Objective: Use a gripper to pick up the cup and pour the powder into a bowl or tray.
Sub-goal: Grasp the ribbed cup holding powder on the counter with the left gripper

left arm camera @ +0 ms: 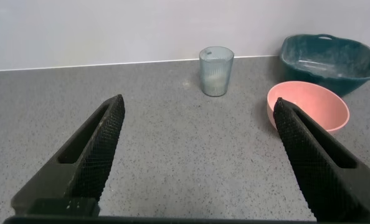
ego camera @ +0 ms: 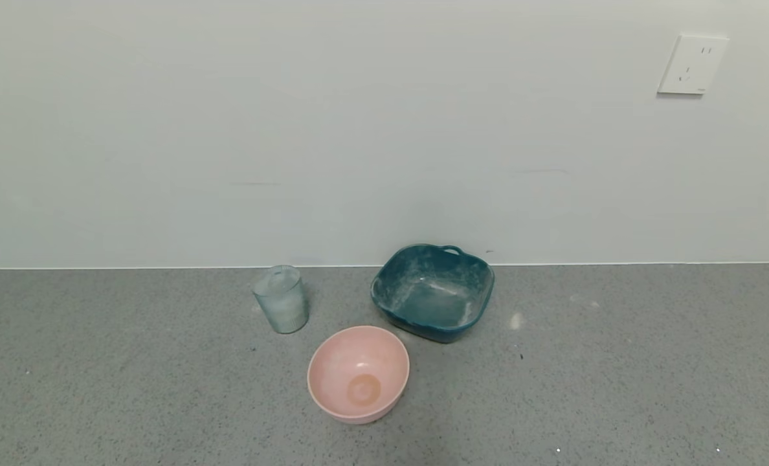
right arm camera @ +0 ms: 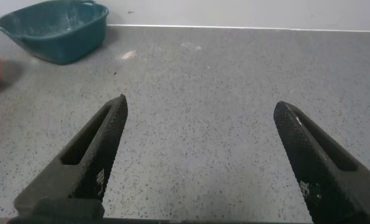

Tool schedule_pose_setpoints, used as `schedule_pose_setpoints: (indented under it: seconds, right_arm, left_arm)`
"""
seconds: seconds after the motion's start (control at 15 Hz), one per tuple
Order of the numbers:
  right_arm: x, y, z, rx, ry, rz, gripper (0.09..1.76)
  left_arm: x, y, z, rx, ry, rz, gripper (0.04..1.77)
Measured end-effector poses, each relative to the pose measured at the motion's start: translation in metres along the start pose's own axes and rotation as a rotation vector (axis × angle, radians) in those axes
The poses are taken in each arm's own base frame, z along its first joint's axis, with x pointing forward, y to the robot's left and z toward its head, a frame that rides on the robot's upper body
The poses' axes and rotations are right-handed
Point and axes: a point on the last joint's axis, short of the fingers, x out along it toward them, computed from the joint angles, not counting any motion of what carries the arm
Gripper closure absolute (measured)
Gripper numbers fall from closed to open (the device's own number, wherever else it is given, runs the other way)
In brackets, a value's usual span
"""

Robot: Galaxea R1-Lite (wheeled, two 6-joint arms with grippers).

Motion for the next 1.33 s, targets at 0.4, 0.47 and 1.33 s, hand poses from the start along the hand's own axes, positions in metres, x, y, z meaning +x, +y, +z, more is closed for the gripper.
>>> schedule_pose_setpoints:
  seconds: [0.4,0.47,1.33]
  right_arm:
    - [0.0,0.0,0.0,0.0,0.0,0.0,0.14]
    - [0.0,0.0,0.0,0.0,0.0,0.0,0.14]
    - [0.0,0.0,0.0,-0.001,0.0,0.0,0.14]
  left_arm:
    - [-0.005,0.001,0.018,-0.015,-0.052,-0.004,0.09]
    - [-0.006,0.001,0.024,-0.016,-0.061,-0.004,0.09]
    - [0.069,0.008,0.128,-0.005,0.182,-0.014,0.09]
